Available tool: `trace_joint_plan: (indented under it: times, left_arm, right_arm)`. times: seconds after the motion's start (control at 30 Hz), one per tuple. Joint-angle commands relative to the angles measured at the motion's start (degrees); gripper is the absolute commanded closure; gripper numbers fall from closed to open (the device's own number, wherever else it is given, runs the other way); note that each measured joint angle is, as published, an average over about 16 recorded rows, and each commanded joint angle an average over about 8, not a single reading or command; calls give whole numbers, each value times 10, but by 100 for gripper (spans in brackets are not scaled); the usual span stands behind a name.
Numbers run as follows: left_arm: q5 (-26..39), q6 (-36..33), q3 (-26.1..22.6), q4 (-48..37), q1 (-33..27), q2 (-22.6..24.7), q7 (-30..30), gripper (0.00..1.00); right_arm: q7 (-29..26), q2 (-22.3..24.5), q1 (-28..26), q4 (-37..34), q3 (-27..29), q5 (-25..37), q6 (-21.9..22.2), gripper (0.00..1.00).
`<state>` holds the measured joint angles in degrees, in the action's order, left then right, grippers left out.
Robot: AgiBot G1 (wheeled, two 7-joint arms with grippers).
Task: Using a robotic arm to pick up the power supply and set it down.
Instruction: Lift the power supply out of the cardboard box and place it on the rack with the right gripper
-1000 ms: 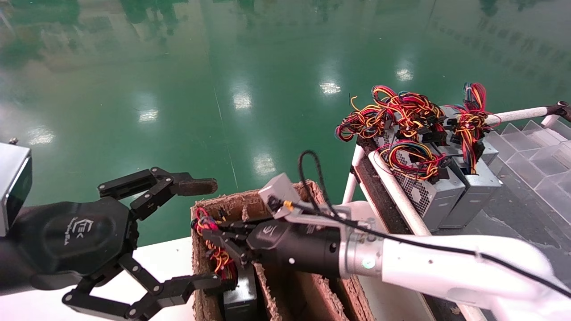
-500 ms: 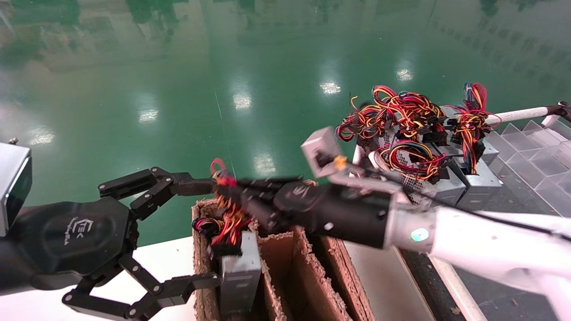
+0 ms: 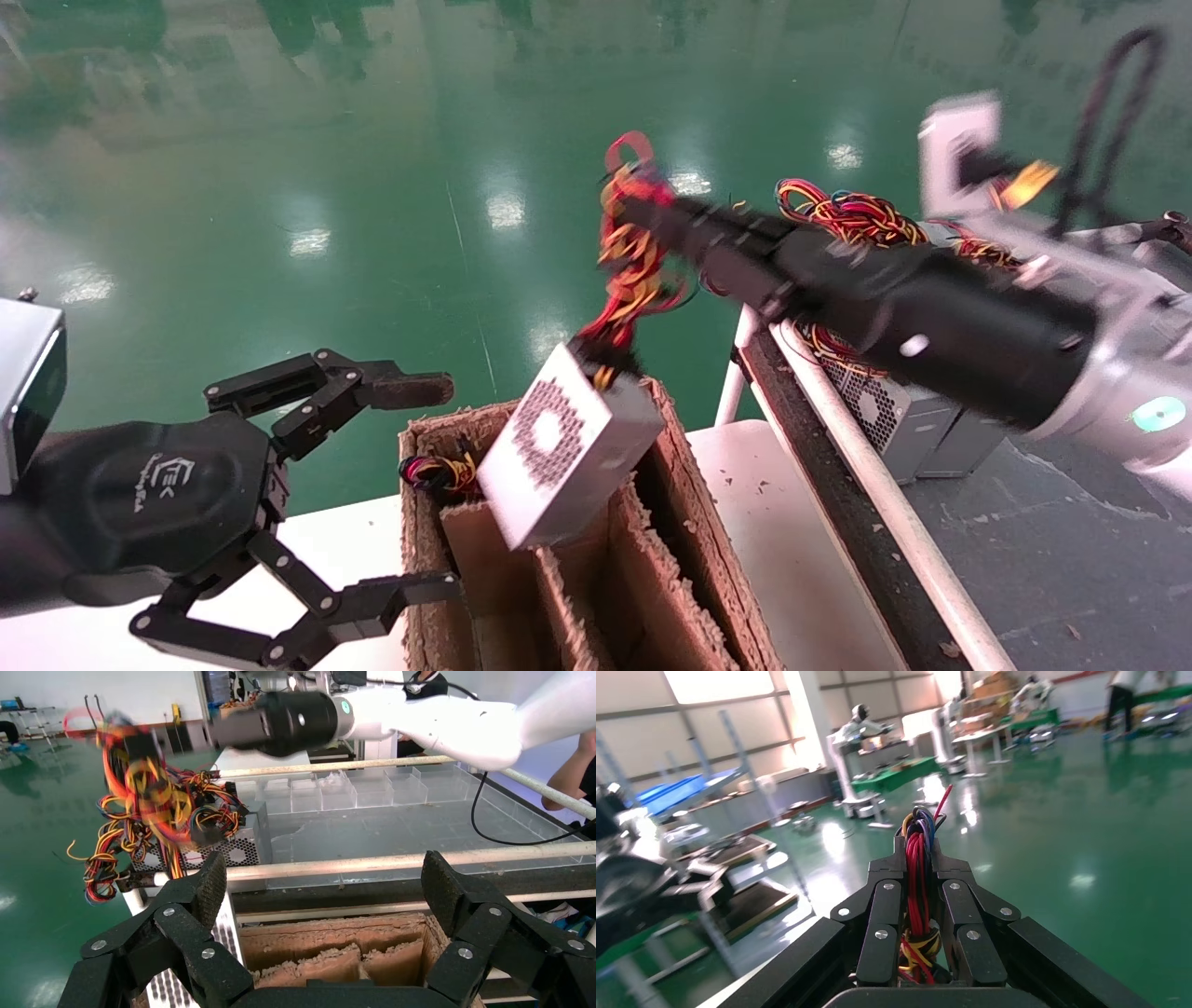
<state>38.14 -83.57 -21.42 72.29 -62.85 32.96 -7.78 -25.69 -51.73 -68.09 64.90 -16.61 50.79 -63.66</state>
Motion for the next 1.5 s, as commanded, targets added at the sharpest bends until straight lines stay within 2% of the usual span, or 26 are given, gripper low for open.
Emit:
trace_joint_plan:
  times: [0.03, 0.23, 0.47, 0.93, 1.1, 1.37, 1.5]
  left_arm:
    - [0, 0, 0, 0, 0, 0, 0, 0]
    - [0, 0, 0, 0, 0, 0, 0, 0]
    - [0, 0, 0, 0, 0, 0, 0, 0]
    - [0, 0, 0, 0, 0, 0, 0, 0]
    - [0, 0, 0, 0, 0, 0, 0, 0]
    - [0, 0, 0, 0, 0, 0, 0, 0]
    - [0, 0, 0, 0, 0, 0, 0, 0]
  right_arm:
    - [2, 12, -5, -4, 12, -8, 0, 100]
    - [11, 38, -62, -62, 29, -12, -16, 100]
    - [28, 54, -163, -163, 34, 4, -37, 100]
    - [74, 99, -336, -404, 20, 39, -141, 100]
    - [96, 131, -374, -469, 16, 53, -163, 100]
    - [125, 178, -410, -541, 5, 82, -143, 100]
    - [137, 204, -417, -557, -4, 98, -151, 100]
